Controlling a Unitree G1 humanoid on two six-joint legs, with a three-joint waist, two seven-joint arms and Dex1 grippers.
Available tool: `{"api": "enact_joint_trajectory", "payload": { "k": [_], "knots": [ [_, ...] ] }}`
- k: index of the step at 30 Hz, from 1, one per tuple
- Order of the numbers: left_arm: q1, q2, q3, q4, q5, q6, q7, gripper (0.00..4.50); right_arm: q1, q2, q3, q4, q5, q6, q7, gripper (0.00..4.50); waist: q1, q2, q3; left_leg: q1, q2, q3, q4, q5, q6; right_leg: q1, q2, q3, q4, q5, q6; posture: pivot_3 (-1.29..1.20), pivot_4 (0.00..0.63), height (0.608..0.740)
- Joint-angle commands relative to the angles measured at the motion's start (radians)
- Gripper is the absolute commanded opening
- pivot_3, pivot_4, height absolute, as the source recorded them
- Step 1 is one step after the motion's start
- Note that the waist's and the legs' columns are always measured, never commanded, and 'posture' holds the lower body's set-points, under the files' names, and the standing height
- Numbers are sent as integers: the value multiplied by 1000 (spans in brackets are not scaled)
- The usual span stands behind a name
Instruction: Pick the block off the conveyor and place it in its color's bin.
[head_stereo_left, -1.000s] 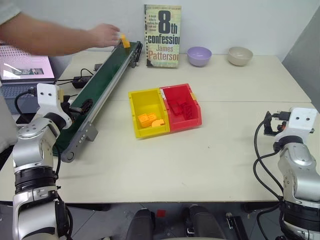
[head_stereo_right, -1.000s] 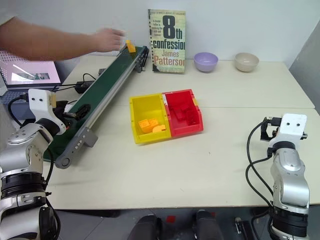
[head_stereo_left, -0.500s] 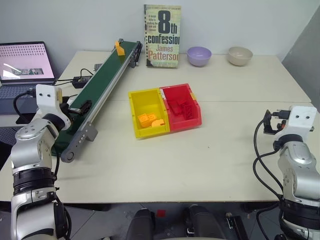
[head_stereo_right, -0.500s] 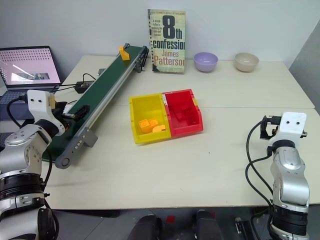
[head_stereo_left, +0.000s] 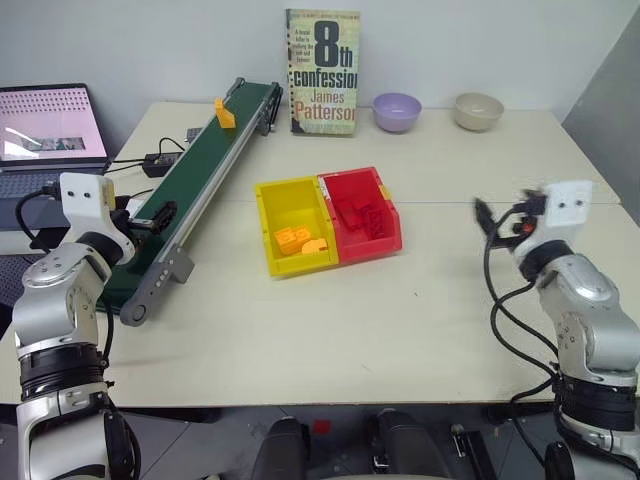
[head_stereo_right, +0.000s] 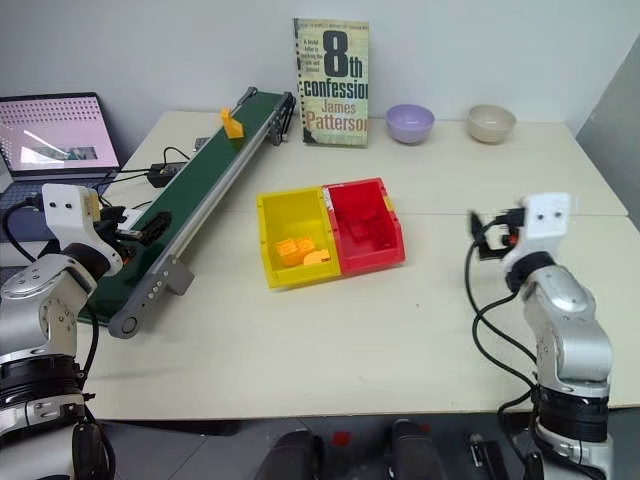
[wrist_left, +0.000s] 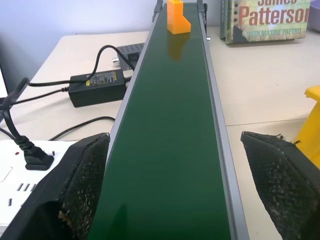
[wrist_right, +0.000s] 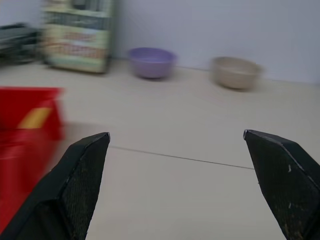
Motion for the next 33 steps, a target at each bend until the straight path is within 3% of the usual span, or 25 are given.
{"api": "enact_joint_trajectory", "payload": {
  "k": [1,6,10,33],
  "knots": [
    [-17,7,15,-24,-10,-18,1,4366,-66,-72,35,-91,140,73,169,4500,1,0,0,0,0,0,0,0,0,0,0,0,0,0,0,0,150,740],
    [-44,1,0,6,-4,-28,5,4366,-154,-129,81,-151,330,182,325,4500,2,0,0,-1,0,0,0,0,0,0,-1,0,-1,0,0,0,150,740],
    [-56,-5,-8,20,3,-34,5,4366,-191,-152,113,-185,402,226,366,4500,3,0,0,-1,0,-1,0,0,0,1,-1,-1,-1,0,0,0,150,740],
    [-95,-8,-51,106,28,-44,2,4366,-217,-167,136,-239,465,231,328,4500,4,-1,0,-1,0,-2,0,0,0,1,-3,-1,-2,0,0,0,150,740]
  ]
}}
